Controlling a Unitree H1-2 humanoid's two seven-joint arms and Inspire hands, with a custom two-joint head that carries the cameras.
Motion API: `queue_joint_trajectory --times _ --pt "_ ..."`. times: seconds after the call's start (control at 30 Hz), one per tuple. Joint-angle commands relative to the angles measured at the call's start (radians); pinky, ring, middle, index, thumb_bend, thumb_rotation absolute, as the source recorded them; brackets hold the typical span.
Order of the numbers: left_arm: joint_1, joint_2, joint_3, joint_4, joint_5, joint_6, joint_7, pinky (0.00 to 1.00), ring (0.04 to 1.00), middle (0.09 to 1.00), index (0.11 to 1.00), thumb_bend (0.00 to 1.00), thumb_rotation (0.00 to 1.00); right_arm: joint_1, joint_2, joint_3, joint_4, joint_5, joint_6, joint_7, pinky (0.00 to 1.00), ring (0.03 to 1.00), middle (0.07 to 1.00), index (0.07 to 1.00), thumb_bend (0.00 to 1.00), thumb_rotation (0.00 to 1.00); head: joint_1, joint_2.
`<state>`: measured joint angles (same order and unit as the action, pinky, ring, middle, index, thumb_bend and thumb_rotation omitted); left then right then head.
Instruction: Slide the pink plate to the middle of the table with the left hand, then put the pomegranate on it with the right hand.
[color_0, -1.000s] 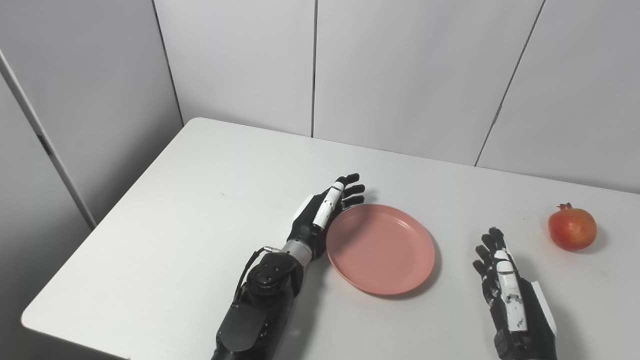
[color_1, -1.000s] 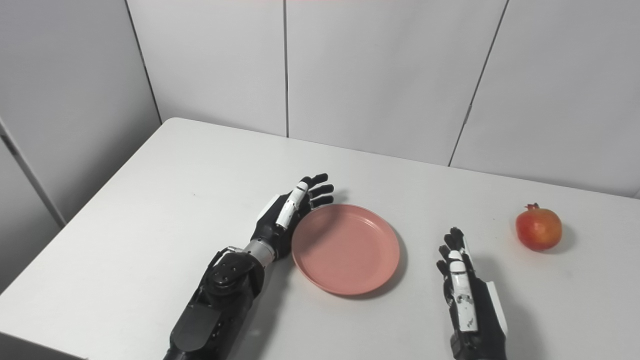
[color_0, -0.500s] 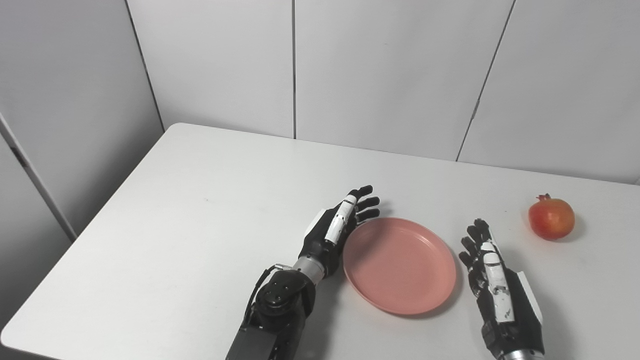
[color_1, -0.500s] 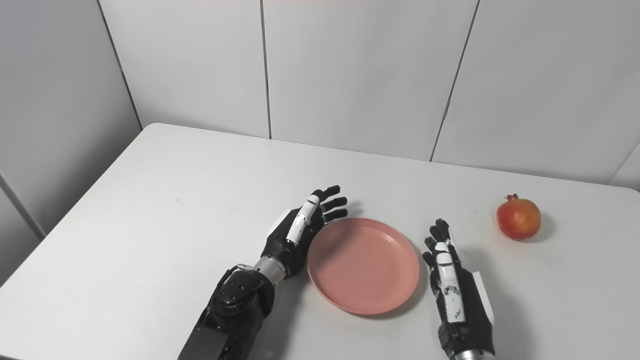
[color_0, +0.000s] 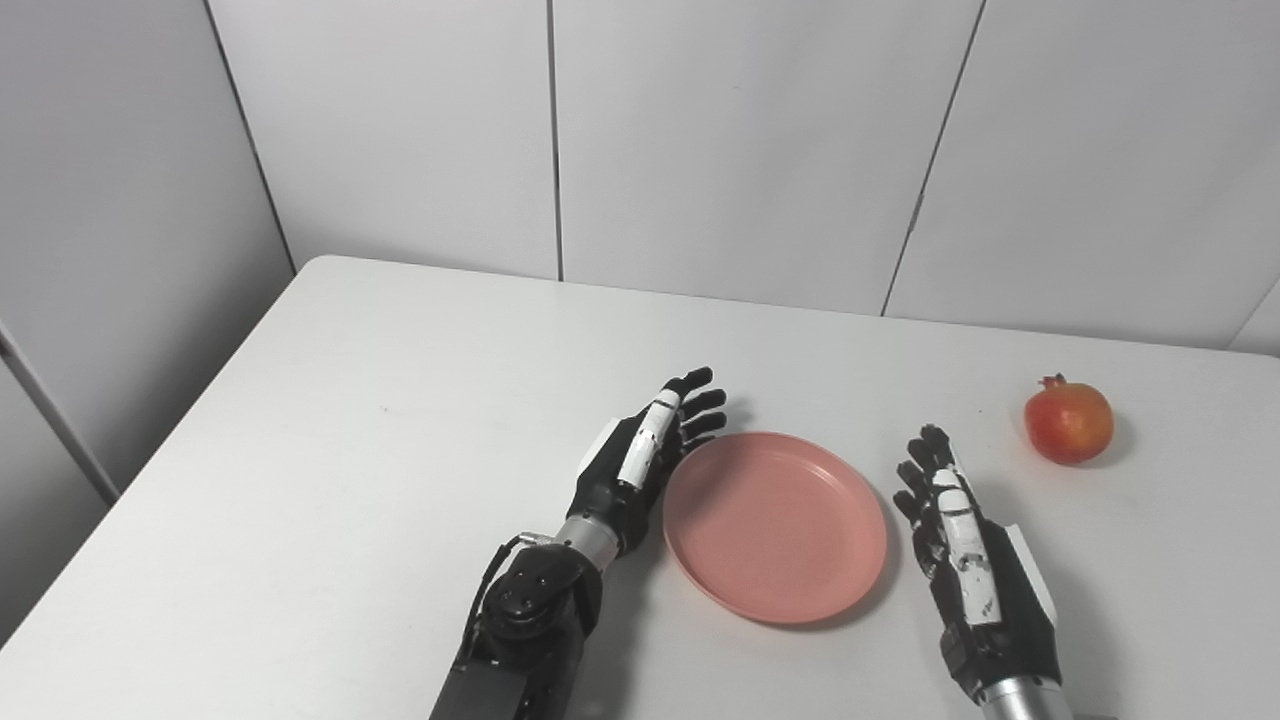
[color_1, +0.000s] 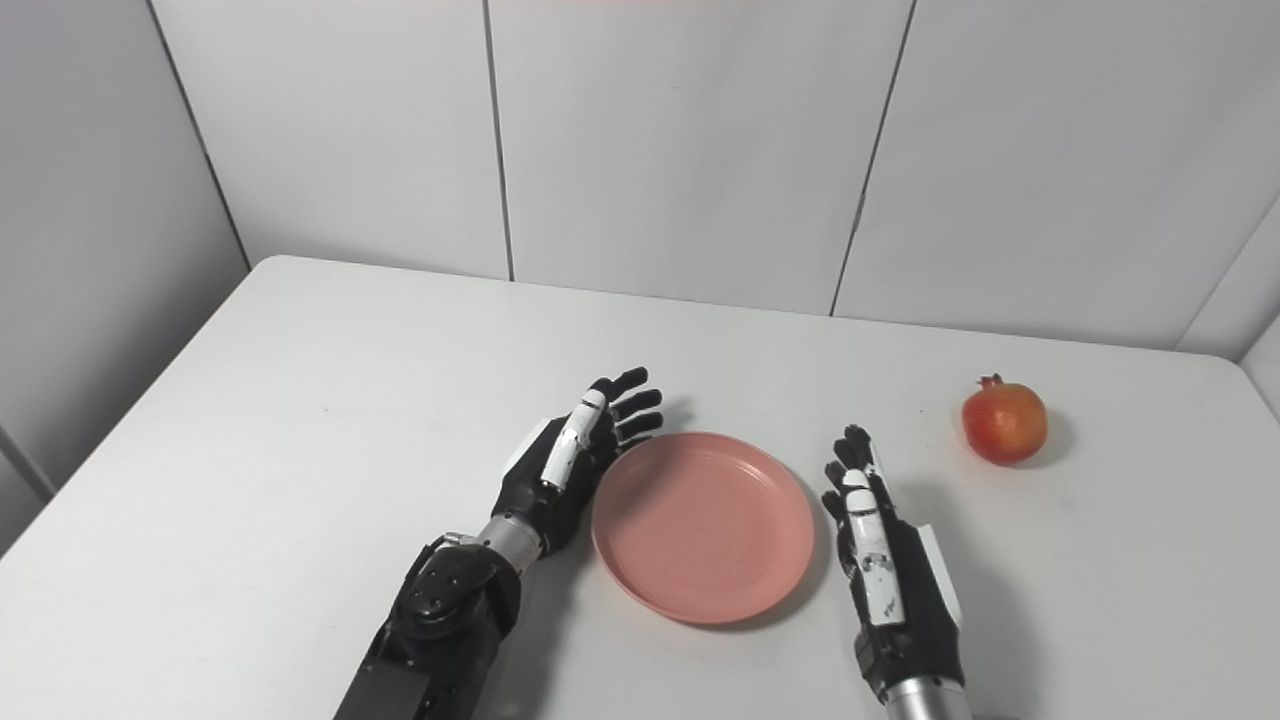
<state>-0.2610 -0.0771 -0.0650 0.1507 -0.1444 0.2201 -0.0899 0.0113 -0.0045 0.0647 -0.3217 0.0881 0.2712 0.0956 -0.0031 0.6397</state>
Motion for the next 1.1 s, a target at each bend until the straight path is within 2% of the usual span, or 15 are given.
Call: queue_joint_trajectory --times 0.0,0.07,0.23,0.33,0.37,0.47,0.73,0.87,0.97,1.07 --pt "0.001 0.011 0.01 0.009 0.012 -0.001 0.007 0.86 0.872 0.876 0.87 0.38 1.0 -0.035 -0.001 -0.002 -0.025 -0.003 -0.044 0.0 1.0 0.997 1.0 1.0 0.25 1.0 -0.015 -0.004" --pt "0.002 0.016 0.014 0.018 0.014 -0.017 0.003 0.86 0.871 0.876 0.87 0.38 1.0 -0.039 -0.004 -0.002 -0.026 -0.013 -0.058 -0.002 1.0 0.988 1.0 1.0 0.28 1.0 -0.038 -0.012" --pt "0.005 0.033 0.023 0.052 0.013 -0.048 -0.011 0.87 0.876 0.882 0.873 0.38 1.0 -0.053 -0.008 -0.003 -0.029 -0.068 -0.107 -0.02 0.95 0.973 0.99 0.988 0.25 1.0 -0.093 -0.033" --pt "0.009 0.035 0.031 0.057 0.006 -0.051 -0.013 0.85 0.869 0.874 0.869 0.39 1.0 -0.062 -0.012 -0.007 -0.038 -0.082 -0.111 -0.025 0.94 0.951 0.971 0.961 0.25 1.0 -0.093 -0.033" --pt "0.009 0.035 0.034 0.062 0.003 -0.057 -0.017 0.85 0.867 0.872 0.867 0.39 1.0 -0.065 -0.017 -0.005 -0.042 -0.097 -0.108 -0.029 0.94 0.944 0.964 0.952 0.25 1.0 -0.142 -0.049" --pt "0.01 0.039 0.039 0.073 -0.007 -0.065 -0.031 0.86 0.868 0.874 0.871 0.39 1.0 -0.073 -0.032 -0.004 -0.056 -0.133 -0.1 -0.032 0.93 0.928 0.945 0.933 0.28 1.0 -0.154 -0.054" --pt "0.013 0.051 0.051 0.096 -0.017 -0.068 -0.052 0.85 0.866 0.876 0.872 0.38 1.0 -0.135 -0.075 -0.055 -0.054 -0.19 -0.14 -0.066 0.85 0.864 0.887 0.888 0.31 1.0 -0.25 -0.103" --pt "0.018 0.057 0.052 0.103 -0.02 -0.076 -0.062 0.86 0.87 0.88 0.873 0.37 1.0 -0.157 -0.098 -0.086 -0.057 -0.209 -0.141 -0.086 0.83 0.842 0.862 0.865 0.38 0.97 -0.278 -0.116" --pt "0.022 0.062 0.053 0.101 -0.026 -0.076 -0.071 0.86 0.871 0.881 0.874 0.37 1.0 -0.179 -0.133 -0.1 -0.06 -0.247 -0.128 -0.085 0.82 0.836 0.852 0.857 0.51 0.93 -0.298 -0.116" --pt "0.024 0.066 0.055 0.097 -0.036 -0.067 -0.077 0.86 0.873 0.884 0.876 0.37 1.0 -0.198 -0.172 -0.1 -0.07 -0.283 -0.1 -0.072 0.81 0.84 0.854 0.857 0.53 0.92 -0.321 -0.122"
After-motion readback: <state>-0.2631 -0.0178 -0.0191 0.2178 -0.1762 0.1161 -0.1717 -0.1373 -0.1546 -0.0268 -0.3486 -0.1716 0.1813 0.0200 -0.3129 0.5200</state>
